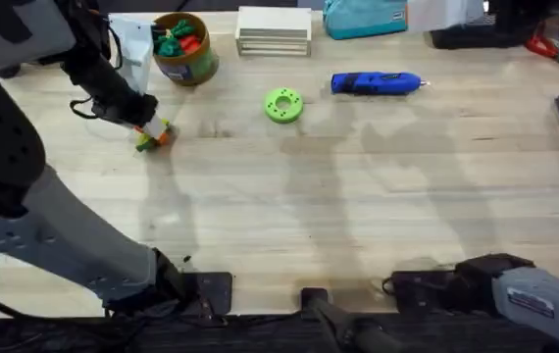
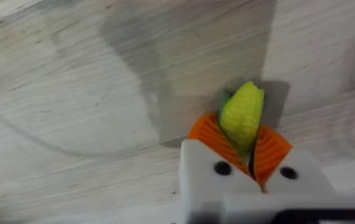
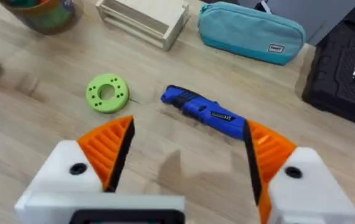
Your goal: Pick up the gripper from the table and insert it into the empty holder that is missing its gripper. Then pick up a screw, insert it into the mounting hole, and use the screwdriver to tighten it. Finally, clean up the table by picking up the vegetable and placing it into the bucket.
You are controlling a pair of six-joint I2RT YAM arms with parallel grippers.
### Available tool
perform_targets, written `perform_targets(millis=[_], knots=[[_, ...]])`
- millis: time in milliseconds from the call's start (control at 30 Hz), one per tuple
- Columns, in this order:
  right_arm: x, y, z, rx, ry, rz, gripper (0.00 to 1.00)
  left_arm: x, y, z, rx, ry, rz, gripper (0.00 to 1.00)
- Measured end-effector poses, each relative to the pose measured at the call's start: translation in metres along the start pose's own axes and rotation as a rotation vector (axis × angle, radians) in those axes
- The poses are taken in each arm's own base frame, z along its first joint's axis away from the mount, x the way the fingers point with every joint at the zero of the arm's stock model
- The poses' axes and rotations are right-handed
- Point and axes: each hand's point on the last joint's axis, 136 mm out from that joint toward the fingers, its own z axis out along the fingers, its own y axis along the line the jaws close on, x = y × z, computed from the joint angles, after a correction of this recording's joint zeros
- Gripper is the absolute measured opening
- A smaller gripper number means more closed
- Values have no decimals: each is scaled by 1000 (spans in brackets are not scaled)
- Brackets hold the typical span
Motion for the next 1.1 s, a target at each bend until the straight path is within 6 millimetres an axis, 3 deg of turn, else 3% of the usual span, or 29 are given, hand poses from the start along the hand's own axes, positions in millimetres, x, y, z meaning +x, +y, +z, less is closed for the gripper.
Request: perform_targets(millis=[267,400,800,967,1000,1100], knots=[[0,0,0,0,0,0,990,0,0,-1,3,4,0,29],[0,0,0,0,0,0,991,-12,3,-17,23,-5,-8,29],[0,0,0,0,1,0,990,-70,10,-126,33,-230,5,29],[0,0,0,0,1,0,990,-109,1,-167,96,-438,25,29],[0,0,0,0,1,0,990,-132,-4,-182,130,-548,-4,29],[0,0,0,0,1,0,990,-149,-10,-189,155,-606,-27,29]])
